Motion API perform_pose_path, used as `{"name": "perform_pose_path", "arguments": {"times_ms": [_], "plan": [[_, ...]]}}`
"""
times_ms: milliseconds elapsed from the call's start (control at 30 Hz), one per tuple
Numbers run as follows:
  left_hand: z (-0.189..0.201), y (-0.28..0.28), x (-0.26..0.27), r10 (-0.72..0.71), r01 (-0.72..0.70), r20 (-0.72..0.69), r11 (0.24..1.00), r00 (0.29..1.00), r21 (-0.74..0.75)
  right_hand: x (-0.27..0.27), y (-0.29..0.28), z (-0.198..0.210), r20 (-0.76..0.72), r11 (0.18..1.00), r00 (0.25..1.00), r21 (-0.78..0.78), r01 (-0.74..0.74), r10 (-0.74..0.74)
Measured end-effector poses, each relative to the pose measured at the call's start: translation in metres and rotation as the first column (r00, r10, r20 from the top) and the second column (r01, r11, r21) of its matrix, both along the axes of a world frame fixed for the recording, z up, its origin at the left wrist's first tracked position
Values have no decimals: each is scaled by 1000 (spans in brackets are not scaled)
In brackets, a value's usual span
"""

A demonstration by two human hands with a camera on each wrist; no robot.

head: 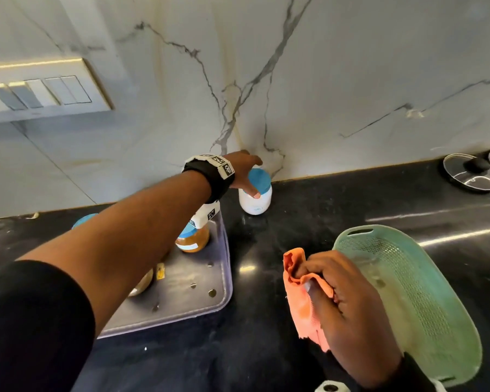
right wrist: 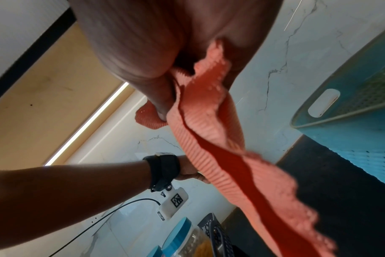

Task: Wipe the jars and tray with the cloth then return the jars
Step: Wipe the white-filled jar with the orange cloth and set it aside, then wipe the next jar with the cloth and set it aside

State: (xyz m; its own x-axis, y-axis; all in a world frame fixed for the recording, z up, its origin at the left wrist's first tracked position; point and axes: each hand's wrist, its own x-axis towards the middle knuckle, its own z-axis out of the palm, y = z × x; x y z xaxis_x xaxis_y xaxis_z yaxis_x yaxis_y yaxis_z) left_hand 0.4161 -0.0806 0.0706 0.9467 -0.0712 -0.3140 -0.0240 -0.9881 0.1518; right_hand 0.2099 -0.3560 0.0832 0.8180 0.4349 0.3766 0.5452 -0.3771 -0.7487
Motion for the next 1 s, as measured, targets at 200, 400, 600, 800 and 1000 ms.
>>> {"name": "perform_pose_path", "arguments": {"times_ms": [200, 400, 600, 800, 1000], "plan": [[67, 62, -89, 160, -136, 89, 964, 983, -226, -18, 20, 10, 3, 998, 998, 12, -59, 59], [56, 156, -239, 459, -351, 140, 812, 877, -467, -48, 57, 8, -29, 983, 982, 3, -184, 184], [-10, 196, -345, 696, -474, 92, 573, 712, -669, -73, 93, 8, -11, 970, 971, -44, -240, 239], [-36, 170, -361, 618, -473, 92, 680, 781, -560, -88, 115, 8, 37, 976, 981, -116, -184, 190], [-54, 166, -342, 559, -427, 46, 681, 828, -595, -98, 119, 20, 49, 988, 991, -95, -118, 123]]}}
